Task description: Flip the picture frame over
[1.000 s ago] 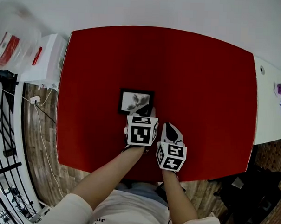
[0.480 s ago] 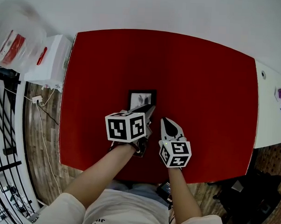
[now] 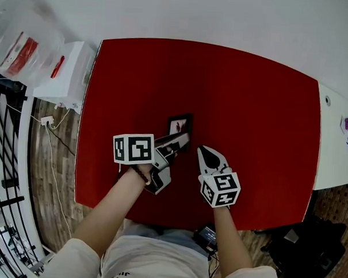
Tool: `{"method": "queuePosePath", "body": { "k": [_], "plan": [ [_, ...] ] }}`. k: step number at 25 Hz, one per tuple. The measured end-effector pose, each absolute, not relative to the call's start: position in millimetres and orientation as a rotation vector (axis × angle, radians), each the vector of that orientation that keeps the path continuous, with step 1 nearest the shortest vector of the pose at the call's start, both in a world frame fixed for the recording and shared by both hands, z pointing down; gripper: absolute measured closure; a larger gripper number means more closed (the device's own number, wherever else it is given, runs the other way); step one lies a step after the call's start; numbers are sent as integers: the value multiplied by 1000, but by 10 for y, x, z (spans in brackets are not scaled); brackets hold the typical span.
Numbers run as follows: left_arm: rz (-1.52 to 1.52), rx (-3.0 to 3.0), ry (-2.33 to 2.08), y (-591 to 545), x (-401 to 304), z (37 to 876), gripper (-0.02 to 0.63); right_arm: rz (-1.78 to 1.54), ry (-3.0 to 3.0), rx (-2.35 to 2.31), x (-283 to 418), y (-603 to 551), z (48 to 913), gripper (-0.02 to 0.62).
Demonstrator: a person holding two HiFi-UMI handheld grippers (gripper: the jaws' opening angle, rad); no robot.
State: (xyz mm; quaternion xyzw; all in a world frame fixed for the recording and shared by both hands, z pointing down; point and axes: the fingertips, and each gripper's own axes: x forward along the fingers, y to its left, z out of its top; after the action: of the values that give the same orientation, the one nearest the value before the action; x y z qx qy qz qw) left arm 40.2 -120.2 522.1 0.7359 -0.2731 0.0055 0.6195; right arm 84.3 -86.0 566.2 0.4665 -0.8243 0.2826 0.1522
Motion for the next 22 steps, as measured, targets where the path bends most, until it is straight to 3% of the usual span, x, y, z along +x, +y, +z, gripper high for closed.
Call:
{"method": "queuePosePath", "body": {
  "k": [17,20,22],
  "plan": [
    [-240,1657,-321,-1217,-358,5039,534,538,-2597,840,-179,-697,5548,588],
    [-244,1659,-319,-1220,-426,5050,534,516,-2604,773,-316,-697,5590,532],
    [-239,1663,-317,-1223,-442,5052,534,497,-2600,738,-382,-704,5610,529]
  ]
}}
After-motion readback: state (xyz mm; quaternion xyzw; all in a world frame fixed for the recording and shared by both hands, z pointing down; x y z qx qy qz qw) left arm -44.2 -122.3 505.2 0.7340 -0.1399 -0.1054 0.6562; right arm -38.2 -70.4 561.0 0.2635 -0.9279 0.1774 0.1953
